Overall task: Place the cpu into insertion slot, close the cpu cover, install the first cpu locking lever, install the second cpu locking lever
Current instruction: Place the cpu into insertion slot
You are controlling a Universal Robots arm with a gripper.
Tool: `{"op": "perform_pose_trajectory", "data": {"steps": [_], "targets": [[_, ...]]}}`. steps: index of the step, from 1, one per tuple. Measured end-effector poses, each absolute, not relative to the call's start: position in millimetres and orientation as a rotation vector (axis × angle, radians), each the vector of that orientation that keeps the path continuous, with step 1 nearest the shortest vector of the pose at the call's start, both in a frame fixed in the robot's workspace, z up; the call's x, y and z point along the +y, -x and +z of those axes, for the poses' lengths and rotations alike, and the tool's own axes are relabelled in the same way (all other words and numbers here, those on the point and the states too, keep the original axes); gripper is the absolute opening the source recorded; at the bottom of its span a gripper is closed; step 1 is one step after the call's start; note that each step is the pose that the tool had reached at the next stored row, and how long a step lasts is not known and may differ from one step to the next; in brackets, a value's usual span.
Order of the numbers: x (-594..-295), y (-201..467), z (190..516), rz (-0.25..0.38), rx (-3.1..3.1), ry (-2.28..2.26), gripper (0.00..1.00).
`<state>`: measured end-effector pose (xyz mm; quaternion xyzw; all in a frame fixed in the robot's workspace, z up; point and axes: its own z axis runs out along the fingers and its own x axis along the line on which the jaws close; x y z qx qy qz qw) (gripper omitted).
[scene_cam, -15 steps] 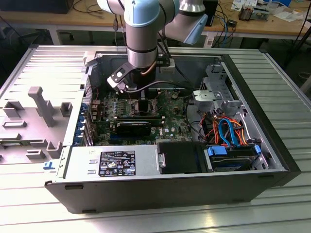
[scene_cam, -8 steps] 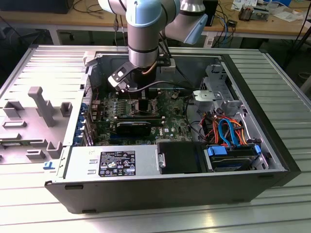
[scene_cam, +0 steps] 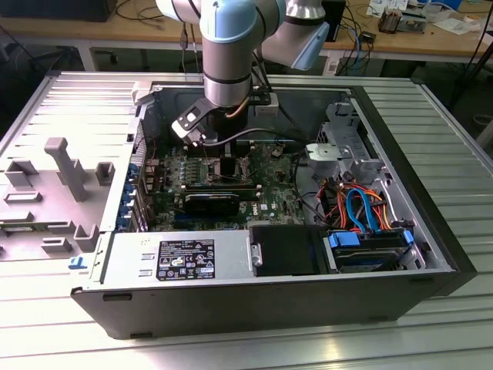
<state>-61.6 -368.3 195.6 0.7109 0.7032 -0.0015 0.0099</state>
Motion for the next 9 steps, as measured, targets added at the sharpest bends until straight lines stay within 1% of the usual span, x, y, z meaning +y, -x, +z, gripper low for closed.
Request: {"op": "perform_pose_trajectory", "data": {"steps": [3, 4, 9], "targets": [[-368.1, 61.5, 195.3, -0.003, 2.196, -2.220, 0.62], [-368.2, 61.6, 195.4, -0.004, 2.195, -2.219, 0.68], [-368.4, 61.6, 197.2, -0.024, 2.187, -2.210, 0.68]]}}
